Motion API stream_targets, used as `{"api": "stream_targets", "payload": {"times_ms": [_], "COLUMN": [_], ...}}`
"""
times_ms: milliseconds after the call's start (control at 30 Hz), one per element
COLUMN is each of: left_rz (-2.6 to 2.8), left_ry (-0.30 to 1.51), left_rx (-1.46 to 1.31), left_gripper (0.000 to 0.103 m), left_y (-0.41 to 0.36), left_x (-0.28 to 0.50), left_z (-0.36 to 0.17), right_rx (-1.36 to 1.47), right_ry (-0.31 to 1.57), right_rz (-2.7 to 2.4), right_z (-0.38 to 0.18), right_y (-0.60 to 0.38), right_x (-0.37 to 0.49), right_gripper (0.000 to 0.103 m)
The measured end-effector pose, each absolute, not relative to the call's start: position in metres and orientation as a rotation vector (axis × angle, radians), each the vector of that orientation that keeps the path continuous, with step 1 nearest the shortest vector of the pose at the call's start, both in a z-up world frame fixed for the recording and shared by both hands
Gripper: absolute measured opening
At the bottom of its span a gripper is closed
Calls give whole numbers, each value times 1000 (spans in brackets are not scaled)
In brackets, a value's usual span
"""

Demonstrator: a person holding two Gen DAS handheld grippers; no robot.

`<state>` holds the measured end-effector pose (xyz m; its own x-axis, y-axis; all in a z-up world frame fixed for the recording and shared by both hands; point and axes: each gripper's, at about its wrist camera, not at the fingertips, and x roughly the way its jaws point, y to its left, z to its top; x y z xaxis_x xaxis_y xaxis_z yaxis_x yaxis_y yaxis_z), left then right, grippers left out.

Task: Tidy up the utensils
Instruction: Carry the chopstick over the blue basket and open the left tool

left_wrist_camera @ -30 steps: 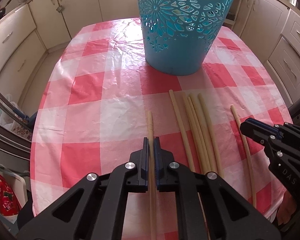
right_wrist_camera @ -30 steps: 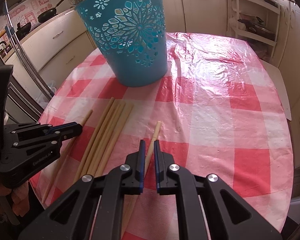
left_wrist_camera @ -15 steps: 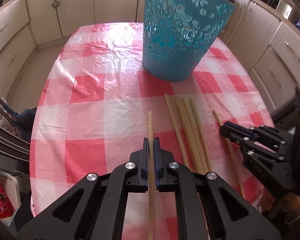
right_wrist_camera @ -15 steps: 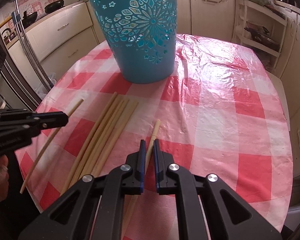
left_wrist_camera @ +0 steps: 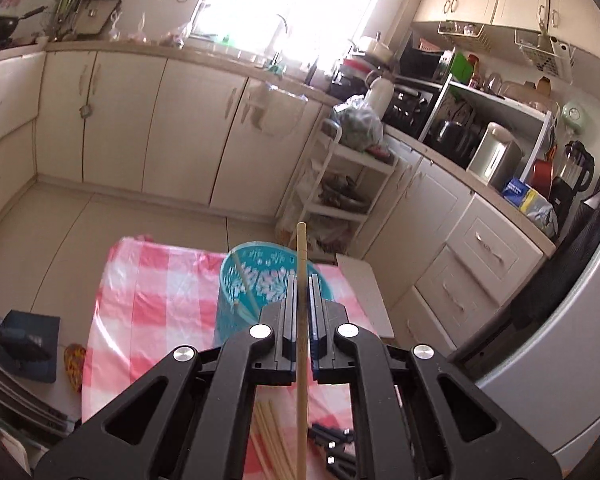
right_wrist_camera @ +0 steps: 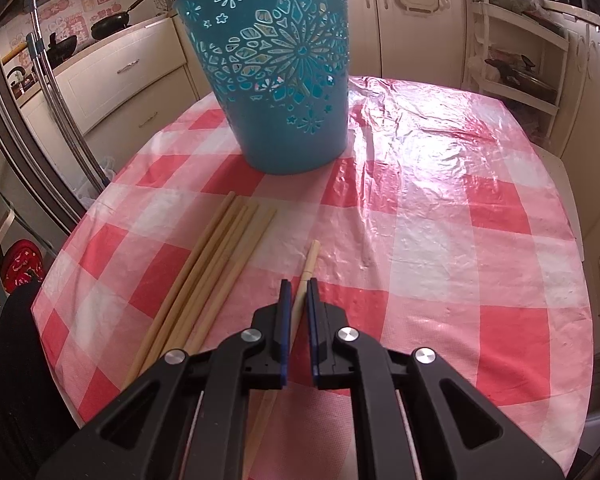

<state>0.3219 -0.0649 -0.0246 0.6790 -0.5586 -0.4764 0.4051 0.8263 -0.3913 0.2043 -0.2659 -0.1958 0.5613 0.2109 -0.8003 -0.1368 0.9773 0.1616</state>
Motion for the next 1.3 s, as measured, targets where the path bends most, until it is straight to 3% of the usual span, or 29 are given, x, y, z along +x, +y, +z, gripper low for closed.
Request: {"api": "stream_targets", "payload": {"times_ms": [300, 600, 1100, 1200, 1267, 1300], "left_rz": [-395, -236, -194, -193, -163, -140], "left_ry": [445, 412, 469, 505, 508, 497], "left_rx": [-327, -345, -206, -183, -172, -169], "left_gripper": [5, 5, 5, 18, 52, 57], "left_y": [-101, -117, -137, -132, -125, -119], "left_x": [393, 452, 430, 418, 407, 398], "left_z": [4, -30, -83, -89, -89, -89], "right_rx": [101, 131, 137, 129, 131, 130], "right_ry": [954, 958, 960, 959, 958, 957], "right_rz": [214, 224, 228, 225, 236, 245], "right_z": [-196, -197, -197, -197, -197, -197], "right_y": [-268, -271, -274, -272, -272, -271], "right_x": [206, 209, 210, 210, 209, 209], "right_gripper": [8, 8, 8, 9, 14, 16]}}
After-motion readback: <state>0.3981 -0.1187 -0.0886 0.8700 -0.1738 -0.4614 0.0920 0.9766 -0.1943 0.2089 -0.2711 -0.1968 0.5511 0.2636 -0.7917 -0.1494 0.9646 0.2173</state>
